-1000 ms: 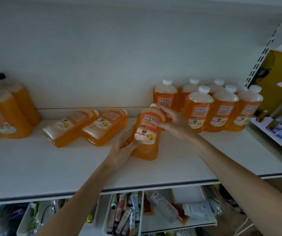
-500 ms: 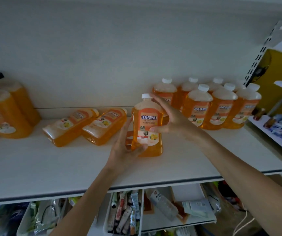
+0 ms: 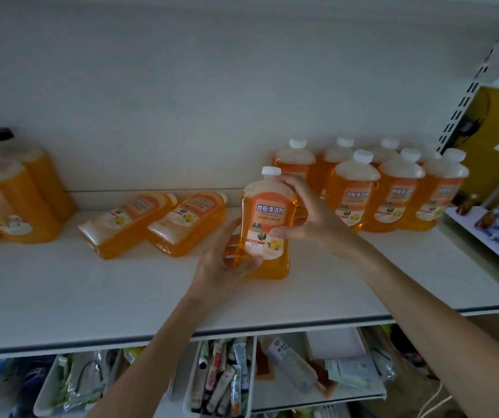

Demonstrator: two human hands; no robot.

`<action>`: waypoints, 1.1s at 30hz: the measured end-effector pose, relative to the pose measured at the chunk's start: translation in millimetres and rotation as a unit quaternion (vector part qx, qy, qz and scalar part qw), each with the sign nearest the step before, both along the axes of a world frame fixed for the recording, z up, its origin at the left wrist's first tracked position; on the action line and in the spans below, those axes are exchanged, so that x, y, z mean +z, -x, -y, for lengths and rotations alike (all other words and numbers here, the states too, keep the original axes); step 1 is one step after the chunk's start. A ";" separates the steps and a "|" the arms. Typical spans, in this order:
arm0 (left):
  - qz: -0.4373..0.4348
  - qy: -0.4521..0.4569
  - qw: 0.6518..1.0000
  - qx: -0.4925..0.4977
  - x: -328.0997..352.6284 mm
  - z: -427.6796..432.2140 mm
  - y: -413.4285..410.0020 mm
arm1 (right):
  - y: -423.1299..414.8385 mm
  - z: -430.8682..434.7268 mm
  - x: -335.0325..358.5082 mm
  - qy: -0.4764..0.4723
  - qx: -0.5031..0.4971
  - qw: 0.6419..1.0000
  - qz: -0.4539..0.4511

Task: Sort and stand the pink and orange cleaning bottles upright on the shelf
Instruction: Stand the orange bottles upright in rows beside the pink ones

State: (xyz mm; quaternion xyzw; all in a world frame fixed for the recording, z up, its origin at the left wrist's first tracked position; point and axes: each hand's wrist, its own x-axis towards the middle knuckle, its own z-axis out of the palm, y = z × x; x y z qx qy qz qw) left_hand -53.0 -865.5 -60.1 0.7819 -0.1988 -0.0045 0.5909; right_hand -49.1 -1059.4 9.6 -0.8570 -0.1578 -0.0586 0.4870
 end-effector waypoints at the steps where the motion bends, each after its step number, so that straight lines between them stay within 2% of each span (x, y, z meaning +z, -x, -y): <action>1: 0.001 -0.001 1.000 0.000 0.3 -0.3 0.1 | -0.3 0.4 -0.1 0.002 0.000 1.000 0.002; 6: 0.008 -0.009 1.000 0.005 -0.7 0.0 -1.3 | 0.7 -3.4 -3.5 0.002 -0.018 1.000 0.002; 10: 0.006 -0.023 1.000 -0.008 -5.1 1.2 -4.2 | 0.2 -6.1 -6.9 -0.006 -0.061 0.996 0.057; 16: 0.057 -0.094 0.994 -0.025 -4.1 3.7 -1.9 | 0.3 -4.5 -4.9 0.010 -0.064 0.994 0.091; 18: 0.092 -0.171 0.981 -0.008 -6.2 3.6 -3.4 | 0.3 -3.2 -5.0 0.035 -0.063 0.992 0.106; 20: 0.152 -0.324 0.934 0.021 -10.3 4.9 -6.6 | 0.1 0.3 -4.4 0.072 -0.067 0.987 0.125; 22: 0.156 -0.419 0.894 0.021 -12.4 7.2 -5.7 | -0.8 6.8 -3.1 0.092 -0.076 0.984 0.130; 29: 0.147 -0.443 0.884 0.015 -12.0 6.4 -7.0 | -1.3 23.7 -6.0 0.175 -0.139 0.959 0.176; 33: 0.142 -0.435 0.889 0.014 -13.5 4.9 -8.1 | -4.7 22.0 -3.1 0.263 -0.200 0.906 0.263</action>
